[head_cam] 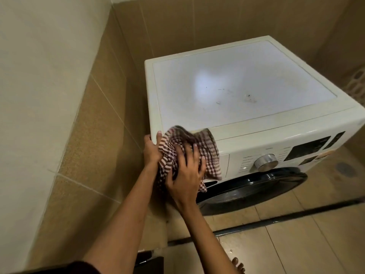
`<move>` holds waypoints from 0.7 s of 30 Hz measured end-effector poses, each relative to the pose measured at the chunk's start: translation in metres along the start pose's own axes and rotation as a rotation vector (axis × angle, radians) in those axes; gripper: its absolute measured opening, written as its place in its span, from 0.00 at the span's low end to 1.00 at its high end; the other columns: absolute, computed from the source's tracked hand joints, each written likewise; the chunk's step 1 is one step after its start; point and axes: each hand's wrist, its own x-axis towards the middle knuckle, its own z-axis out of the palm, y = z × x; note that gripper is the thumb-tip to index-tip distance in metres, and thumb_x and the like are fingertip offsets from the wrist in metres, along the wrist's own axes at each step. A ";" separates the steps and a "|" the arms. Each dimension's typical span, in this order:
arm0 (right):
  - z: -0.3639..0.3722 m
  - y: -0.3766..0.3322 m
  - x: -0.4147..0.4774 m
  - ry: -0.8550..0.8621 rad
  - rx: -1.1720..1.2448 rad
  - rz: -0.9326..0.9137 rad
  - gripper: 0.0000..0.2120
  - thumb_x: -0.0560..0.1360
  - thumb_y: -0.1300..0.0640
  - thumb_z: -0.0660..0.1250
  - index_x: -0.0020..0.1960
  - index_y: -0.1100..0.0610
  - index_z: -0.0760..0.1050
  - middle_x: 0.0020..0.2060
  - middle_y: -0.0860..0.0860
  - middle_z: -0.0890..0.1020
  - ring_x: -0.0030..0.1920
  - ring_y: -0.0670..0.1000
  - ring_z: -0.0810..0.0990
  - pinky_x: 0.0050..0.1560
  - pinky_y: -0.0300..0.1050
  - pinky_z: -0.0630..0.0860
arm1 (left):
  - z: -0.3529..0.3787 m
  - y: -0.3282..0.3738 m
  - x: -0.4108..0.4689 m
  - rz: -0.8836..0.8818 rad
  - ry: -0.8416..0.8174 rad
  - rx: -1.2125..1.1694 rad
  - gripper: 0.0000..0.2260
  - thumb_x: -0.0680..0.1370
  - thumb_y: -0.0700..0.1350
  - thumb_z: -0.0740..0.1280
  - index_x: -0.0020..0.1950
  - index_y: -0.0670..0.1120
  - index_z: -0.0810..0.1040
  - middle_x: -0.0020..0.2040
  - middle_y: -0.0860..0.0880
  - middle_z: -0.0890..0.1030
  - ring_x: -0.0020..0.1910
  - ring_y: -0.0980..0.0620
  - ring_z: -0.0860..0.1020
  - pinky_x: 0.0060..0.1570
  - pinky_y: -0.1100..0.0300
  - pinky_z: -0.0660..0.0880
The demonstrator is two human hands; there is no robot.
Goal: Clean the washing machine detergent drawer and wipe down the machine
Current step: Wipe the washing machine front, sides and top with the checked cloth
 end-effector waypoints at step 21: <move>-0.042 0.084 0.041 -0.157 -0.433 -0.193 0.27 0.78 0.43 0.44 0.72 0.54 0.59 0.74 0.54 0.60 0.76 0.57 0.48 0.70 0.67 0.41 | 0.043 0.005 -0.122 0.676 0.040 0.392 0.14 0.78 0.43 0.60 0.62 0.39 0.72 0.62 0.38 0.70 0.55 0.44 0.75 0.51 0.54 0.78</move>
